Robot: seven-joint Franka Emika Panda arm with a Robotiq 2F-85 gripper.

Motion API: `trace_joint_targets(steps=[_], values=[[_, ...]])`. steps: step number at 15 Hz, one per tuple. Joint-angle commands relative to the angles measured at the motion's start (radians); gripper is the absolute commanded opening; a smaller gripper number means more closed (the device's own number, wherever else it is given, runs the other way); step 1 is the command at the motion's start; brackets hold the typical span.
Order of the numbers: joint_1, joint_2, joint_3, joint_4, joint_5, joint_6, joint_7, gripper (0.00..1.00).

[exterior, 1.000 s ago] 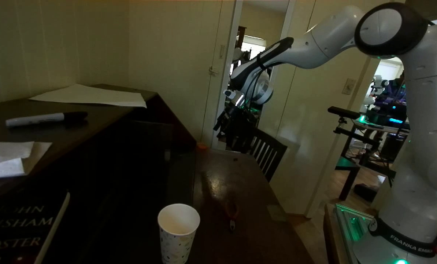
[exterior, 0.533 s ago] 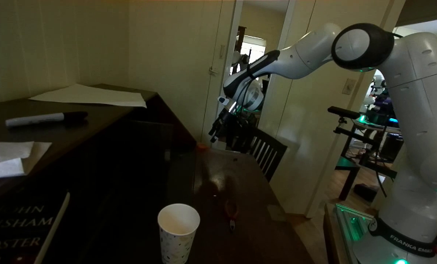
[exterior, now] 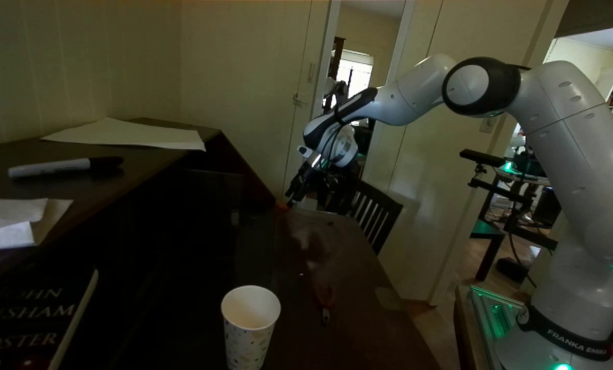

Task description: Put the orange band on top of the shelf

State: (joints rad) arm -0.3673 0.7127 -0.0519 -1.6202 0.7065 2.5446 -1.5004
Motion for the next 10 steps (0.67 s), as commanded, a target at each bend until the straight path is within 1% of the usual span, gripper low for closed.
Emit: trace_joint_targets(steps=[1,3,5,7,8,9,10], values=[[-0.028,0.079,0.028,0.09,-0.064,0.016,0.043,1.0],[-0.036,0.105,0.034,0.113,-0.085,0.026,0.058,1.0],[-0.057,0.129,0.058,0.137,-0.096,0.025,0.059,1.0],[-0.069,0.149,0.074,0.153,-0.108,0.024,0.059,0.96],[-0.076,0.157,0.084,0.16,-0.112,0.023,0.057,0.86],[-0.083,0.164,0.094,0.166,-0.117,0.024,0.052,0.72],[-0.087,0.167,0.1,0.169,-0.124,0.026,0.054,0.67]])
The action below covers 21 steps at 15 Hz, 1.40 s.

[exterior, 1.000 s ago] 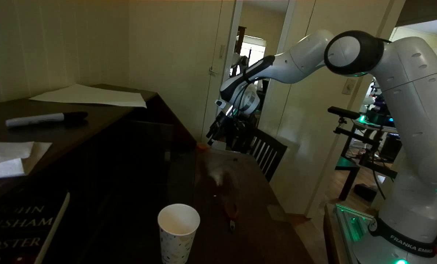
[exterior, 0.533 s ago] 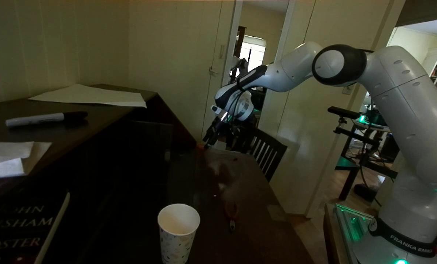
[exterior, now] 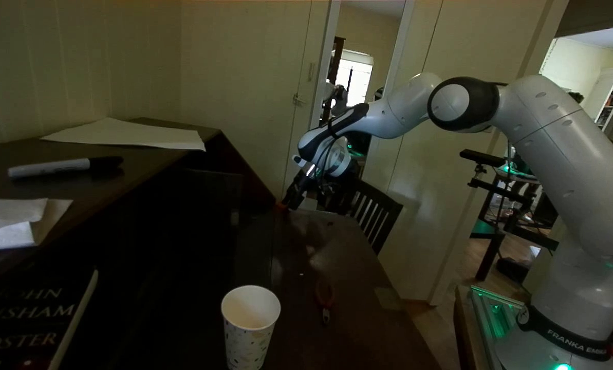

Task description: Put the orange band on top of the shelf

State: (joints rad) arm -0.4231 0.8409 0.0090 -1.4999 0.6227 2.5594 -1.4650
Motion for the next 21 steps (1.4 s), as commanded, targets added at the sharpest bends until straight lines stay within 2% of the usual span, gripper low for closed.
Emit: trace_joint_targets(steps=[1,9,13,16,21], values=[[-0.038,0.039,0.048,0.052,-0.042,0.01,0.016,0.57],[-0.033,-0.023,0.029,-0.008,-0.144,-0.013,0.107,0.02],[-0.047,-0.06,0.033,-0.063,-0.185,-0.024,0.136,0.0],[-0.077,-0.159,0.048,-0.179,-0.196,-0.031,0.082,0.0],[-0.179,-0.403,0.125,-0.409,-0.136,-0.106,-0.236,0.0]])
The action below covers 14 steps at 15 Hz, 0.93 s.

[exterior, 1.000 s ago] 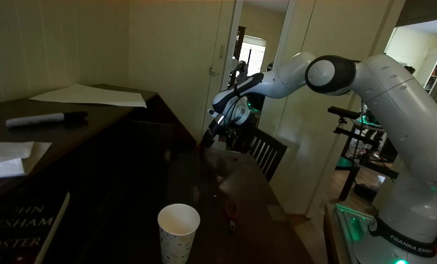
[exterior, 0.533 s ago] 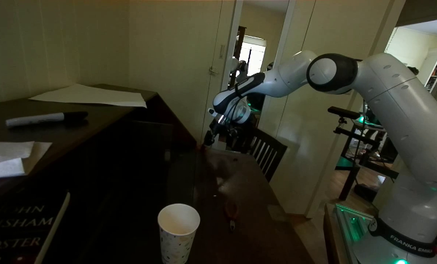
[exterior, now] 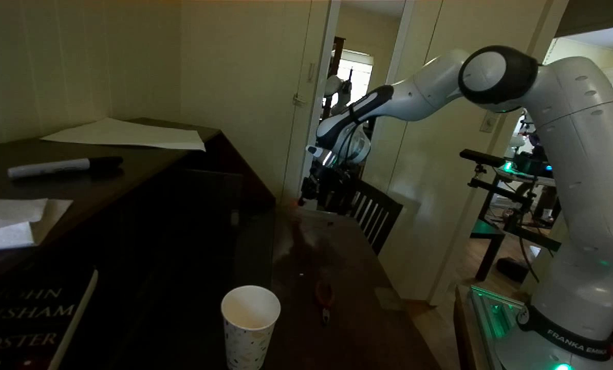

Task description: Put the orange band on top of the shelf

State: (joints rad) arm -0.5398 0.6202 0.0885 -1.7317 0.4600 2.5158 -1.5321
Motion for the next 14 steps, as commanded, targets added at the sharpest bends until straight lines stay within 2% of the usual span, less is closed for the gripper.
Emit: trace_joint_targets(steps=[1,4,7,10,14], values=[[-0.078,-0.231,0.05,-0.215,0.049,-0.104,-0.235,0.0],[-0.084,-0.381,0.004,-0.313,0.098,-0.272,-0.405,0.0],[-0.046,-0.504,-0.109,-0.378,0.081,-0.416,-0.508,0.0],[-0.015,-0.6,-0.225,-0.422,0.062,-0.5,-0.572,0.0],[0.025,-0.71,-0.352,-0.457,0.097,-0.635,-0.708,0.0]])
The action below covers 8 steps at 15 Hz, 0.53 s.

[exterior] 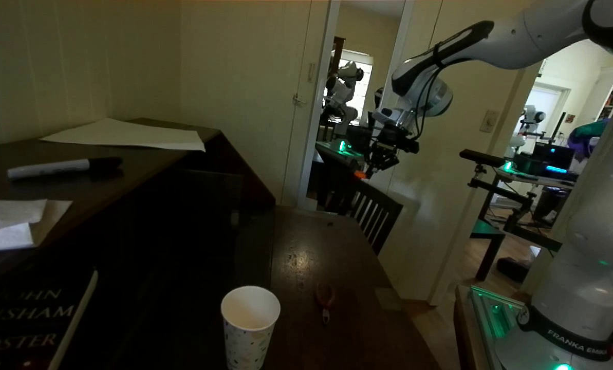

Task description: Put the orange band on top of the shelf

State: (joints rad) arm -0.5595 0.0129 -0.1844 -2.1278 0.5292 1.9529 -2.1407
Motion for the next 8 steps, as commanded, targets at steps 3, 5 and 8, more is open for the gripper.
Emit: trace_joint_targets(steps=[3,5,8], values=[[0.082,-0.164,-0.155,-0.058,0.039,-0.184,-0.186,0.0],[0.105,-0.191,-0.191,-0.045,0.043,-0.262,-0.23,0.0],[0.154,-0.222,-0.211,-0.039,0.08,-0.319,-0.283,0.0]])
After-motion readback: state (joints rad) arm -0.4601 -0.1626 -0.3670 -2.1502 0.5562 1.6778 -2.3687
